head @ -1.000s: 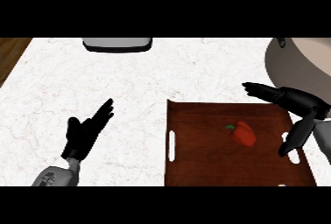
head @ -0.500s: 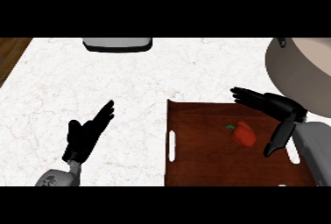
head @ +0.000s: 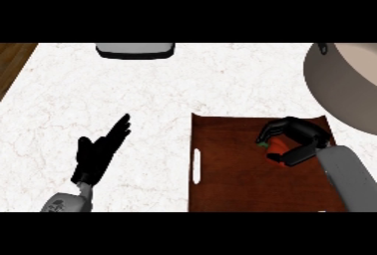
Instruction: Pick the bell pepper from the tray and place it in the pot
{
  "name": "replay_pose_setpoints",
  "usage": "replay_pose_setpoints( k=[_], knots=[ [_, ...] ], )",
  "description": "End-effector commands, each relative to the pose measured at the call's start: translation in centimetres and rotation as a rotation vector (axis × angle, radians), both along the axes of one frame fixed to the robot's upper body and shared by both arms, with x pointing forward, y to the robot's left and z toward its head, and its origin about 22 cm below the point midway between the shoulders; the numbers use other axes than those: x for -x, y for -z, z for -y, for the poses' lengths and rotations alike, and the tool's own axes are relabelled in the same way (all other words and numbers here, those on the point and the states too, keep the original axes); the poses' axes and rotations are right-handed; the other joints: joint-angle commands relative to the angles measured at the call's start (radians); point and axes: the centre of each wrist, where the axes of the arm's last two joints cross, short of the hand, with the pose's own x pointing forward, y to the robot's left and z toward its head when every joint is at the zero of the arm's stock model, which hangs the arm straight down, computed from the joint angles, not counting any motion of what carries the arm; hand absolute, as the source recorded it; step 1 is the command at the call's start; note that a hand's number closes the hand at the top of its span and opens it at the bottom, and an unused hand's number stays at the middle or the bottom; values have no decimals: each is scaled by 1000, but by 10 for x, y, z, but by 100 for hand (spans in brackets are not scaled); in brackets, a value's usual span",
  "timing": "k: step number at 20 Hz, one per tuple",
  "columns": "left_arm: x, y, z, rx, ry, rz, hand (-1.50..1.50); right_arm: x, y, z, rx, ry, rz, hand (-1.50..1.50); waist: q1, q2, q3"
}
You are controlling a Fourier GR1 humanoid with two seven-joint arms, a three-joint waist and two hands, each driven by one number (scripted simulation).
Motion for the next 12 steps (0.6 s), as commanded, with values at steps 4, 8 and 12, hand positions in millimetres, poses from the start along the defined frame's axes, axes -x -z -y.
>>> replay_pose_setpoints(
  k=[4, 8, 12],
  knots=[
    [-7, -1, 2, -4, -9, -24, 0, 20, 34, -3, -149, -49, -27, 150, -8, 1, -1],
    [-6, 6, -3, 5, -10, -24, 0, 15, 26, -1, -218, -24, 49, 150, -9, 1, -1],
    [0, -2, -14, 9, -40, -6, 0, 60, -3, 141, -149, 447, 168, 150, -51, 3, 3]
  ],
)
